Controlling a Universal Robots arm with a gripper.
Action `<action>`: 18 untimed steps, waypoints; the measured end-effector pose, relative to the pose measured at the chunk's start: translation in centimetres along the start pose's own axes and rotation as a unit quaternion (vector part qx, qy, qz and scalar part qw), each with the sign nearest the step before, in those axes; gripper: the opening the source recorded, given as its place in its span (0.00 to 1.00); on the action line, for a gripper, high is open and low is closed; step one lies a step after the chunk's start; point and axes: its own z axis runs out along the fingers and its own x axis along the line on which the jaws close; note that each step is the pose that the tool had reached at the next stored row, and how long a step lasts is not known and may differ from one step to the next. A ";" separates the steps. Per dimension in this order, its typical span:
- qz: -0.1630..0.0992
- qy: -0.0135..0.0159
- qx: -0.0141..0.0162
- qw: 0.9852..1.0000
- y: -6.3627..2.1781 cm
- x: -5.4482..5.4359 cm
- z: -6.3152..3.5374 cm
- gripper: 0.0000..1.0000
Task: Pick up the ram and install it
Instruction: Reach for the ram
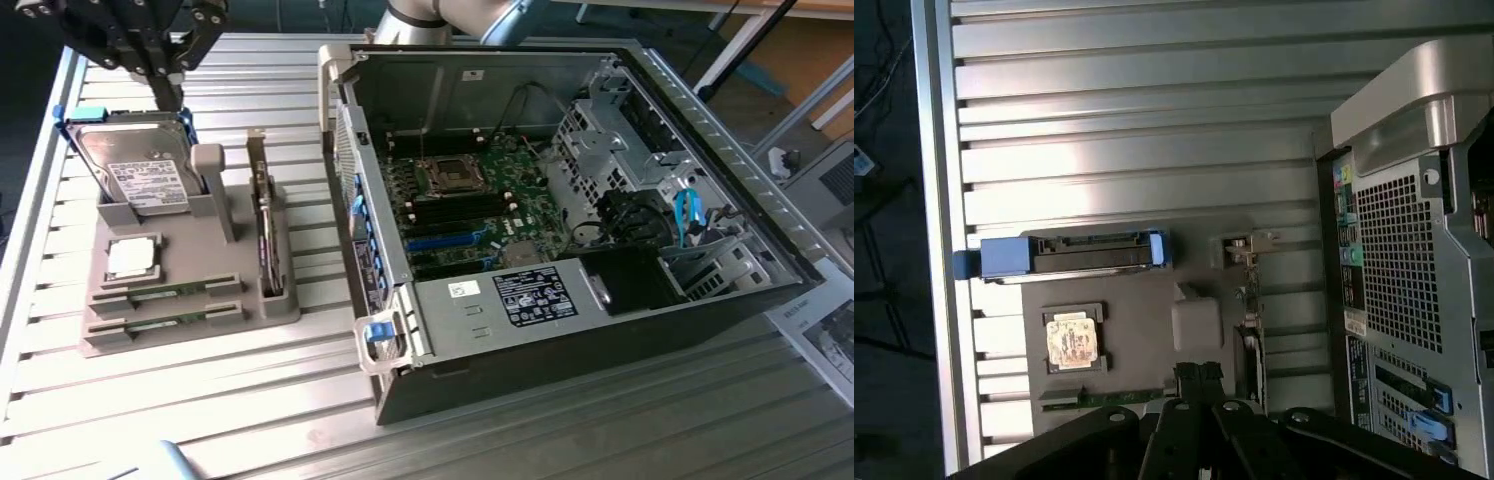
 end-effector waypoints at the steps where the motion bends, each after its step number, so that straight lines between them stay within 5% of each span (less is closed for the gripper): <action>1: 0.000 0.000 0.000 1.000 -0.03 0.3 -0.01 0.10; 5: 0.000 0.000 0.000 1.000 -0.20 2.5 -0.11 0.10; 11: 0.000 0.000 0.000 1.000 -0.29 2.6 -0.12 0.10; 18: 0.000 0.000 0.000 1.000 -2.18 2.4 -0.19 0.10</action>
